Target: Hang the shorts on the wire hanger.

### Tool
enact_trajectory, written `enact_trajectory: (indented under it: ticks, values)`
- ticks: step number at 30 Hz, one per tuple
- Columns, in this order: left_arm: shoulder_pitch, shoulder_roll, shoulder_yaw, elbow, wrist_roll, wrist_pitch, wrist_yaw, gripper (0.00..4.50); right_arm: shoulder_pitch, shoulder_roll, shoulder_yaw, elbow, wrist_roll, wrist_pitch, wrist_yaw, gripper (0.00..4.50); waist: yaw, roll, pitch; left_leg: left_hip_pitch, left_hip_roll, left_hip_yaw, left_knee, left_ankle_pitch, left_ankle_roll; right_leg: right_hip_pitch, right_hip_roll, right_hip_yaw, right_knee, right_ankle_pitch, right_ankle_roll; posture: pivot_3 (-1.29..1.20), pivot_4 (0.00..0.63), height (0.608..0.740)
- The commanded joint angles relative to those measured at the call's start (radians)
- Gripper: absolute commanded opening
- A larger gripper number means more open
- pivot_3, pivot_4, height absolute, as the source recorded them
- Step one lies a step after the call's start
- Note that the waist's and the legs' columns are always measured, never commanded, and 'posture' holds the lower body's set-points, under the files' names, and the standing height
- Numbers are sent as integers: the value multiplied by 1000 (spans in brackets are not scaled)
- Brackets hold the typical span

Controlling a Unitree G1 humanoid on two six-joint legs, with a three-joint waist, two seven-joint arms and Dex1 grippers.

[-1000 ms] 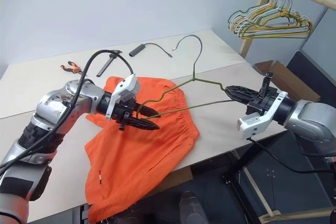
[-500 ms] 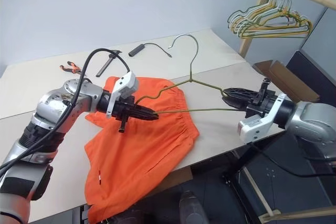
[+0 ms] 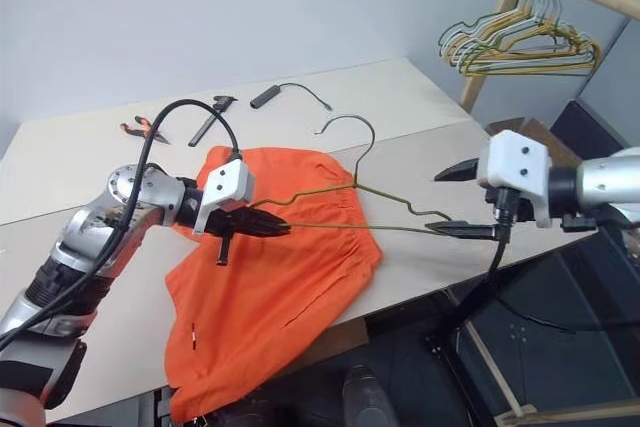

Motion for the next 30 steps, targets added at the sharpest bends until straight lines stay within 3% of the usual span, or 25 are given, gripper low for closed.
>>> enact_trajectory:
  ticks: [1,5,13,16,23,30]
  values:
    - [-3,6,46,-34,-10,-10,4,0,-117,64,87,13,-76,141,61,4059,11,1,0,-1,0,0,0,0,0,-1,0,0,0,0,0,-196,36,740]
    - [2,6,54,-46,-11,-2,8,0,-183,124,142,37,-154,187,108,3174,31,3,-3,-12,-1,0,3,0,0,-14,-2,0,3,2,0,-186,36,740]
    - [20,17,67,-60,-12,-11,3,0,-193,173,83,17,-132,237,160,183,67,3,-3,-26,-3,-1,7,0,0,-26,-3,-1,5,3,0,-177,33,740]
    - [24,9,72,-48,-16,-54,-21,0,-165,169,56,4,-122,236,168,14,73,3,-3,-26,-3,-1,8,0,0,-26,-3,-2,5,4,0,-182,33,740]
    - [3,16,128,70,-54,-114,-103,2122,100,107,-152,-81,-37,268,172,0,87,4,-4,-28,-4,-2,8,0,0,-27,-3,-3,4,4,0,-191,43,740]
    - [-20,15,263,179,-175,2,-109,4408,455,120,-422,-42,-6,419,58,0,95,4,-4,-23,-3,-2,9,0,1,-20,-2,-3,4,4,0,-188,56,740]
